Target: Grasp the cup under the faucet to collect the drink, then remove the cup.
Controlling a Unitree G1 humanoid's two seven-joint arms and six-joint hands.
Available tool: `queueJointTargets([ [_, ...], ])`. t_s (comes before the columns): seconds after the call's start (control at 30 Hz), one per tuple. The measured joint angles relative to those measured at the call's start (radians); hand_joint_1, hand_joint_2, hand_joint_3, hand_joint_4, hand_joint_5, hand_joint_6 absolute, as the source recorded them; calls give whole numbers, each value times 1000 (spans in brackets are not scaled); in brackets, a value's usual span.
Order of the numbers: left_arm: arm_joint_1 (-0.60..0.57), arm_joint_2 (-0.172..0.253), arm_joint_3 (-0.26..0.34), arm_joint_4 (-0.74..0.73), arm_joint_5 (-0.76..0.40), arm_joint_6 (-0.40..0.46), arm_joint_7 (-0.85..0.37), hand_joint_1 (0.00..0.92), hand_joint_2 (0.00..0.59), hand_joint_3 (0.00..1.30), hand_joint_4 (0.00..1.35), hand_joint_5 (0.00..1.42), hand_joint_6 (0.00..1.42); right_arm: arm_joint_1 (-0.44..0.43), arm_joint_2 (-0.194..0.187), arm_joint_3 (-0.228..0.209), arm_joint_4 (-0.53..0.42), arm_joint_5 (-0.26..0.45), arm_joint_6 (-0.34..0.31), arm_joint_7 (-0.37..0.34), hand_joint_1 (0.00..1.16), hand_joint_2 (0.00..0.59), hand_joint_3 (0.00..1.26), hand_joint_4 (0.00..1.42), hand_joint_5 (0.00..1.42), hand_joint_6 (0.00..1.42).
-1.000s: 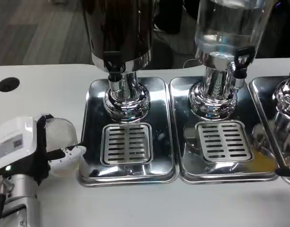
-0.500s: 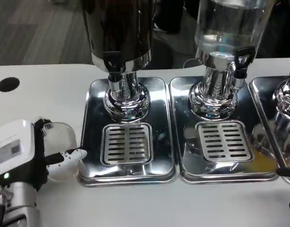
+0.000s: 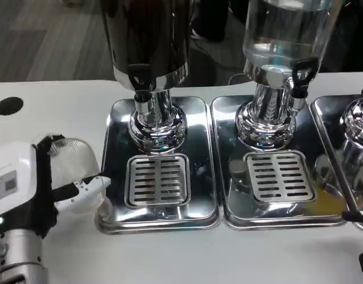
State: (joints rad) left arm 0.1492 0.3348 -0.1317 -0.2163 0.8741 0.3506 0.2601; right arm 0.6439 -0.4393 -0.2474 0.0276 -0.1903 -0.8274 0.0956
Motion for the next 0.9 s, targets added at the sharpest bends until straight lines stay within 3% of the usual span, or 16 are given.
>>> queueJointTargets([
  [0.33, -26, -12, -12, -32, 2, -4, -25, 398, 90, 518, 571, 757, 654, 8, 0, 2, 4, 1, -16, 3, 543, 463, 276, 201, 168, 7],
  [0.9, -161, -82, -132, 130, 35, 20, -41, 404, 94, 519, 572, 758, 659, 24, -7, -4, 25, 32, -59, 25, 551, 453, 276, 191, 168, 7],
])
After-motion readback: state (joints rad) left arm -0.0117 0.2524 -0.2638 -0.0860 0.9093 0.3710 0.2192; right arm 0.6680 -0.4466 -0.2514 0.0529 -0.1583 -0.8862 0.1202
